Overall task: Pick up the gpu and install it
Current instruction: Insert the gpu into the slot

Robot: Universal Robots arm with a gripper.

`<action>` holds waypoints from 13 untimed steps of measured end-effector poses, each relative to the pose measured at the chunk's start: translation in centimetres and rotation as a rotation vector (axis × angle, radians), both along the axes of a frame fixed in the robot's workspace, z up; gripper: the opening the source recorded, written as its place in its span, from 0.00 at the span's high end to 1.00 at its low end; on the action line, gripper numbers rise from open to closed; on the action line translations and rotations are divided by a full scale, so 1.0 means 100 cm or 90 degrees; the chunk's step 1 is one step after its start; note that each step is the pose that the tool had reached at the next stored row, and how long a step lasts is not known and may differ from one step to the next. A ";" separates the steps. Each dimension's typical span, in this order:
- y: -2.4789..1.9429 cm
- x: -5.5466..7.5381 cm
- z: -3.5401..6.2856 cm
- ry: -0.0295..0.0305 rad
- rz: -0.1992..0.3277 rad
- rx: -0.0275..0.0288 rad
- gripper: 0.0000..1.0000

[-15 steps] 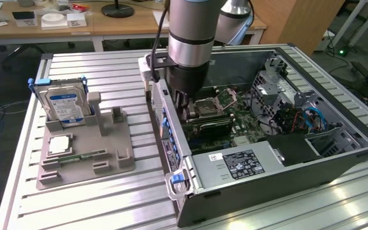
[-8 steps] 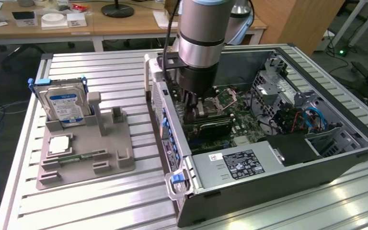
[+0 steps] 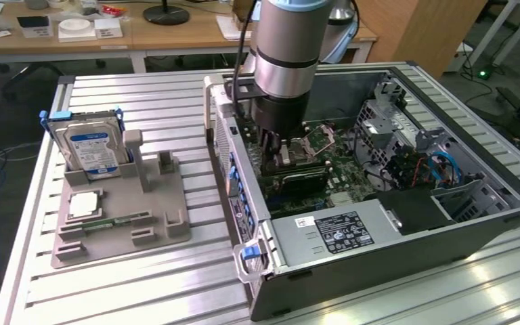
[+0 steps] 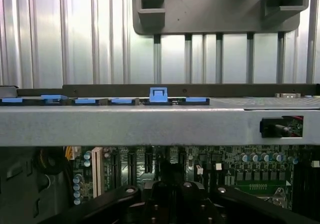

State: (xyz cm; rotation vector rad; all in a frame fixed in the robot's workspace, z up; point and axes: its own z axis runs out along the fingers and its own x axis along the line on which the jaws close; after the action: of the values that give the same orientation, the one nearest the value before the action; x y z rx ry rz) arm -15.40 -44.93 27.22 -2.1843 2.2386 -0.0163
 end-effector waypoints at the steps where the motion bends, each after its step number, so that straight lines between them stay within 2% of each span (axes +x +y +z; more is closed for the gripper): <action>1: 0.0000 0.000 -0.0012 0.0000 0.000 -0.0001 0.89; 10: -0.0001 0.000 -0.0116 0.0006 0.001 -0.0008 0.89; 13: 0.0000 0.000 -0.0125 0.0001 0.000 0.0002 0.89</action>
State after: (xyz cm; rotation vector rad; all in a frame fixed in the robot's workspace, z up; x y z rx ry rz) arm -15.40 -44.93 25.97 -2.1850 2.2379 -0.0158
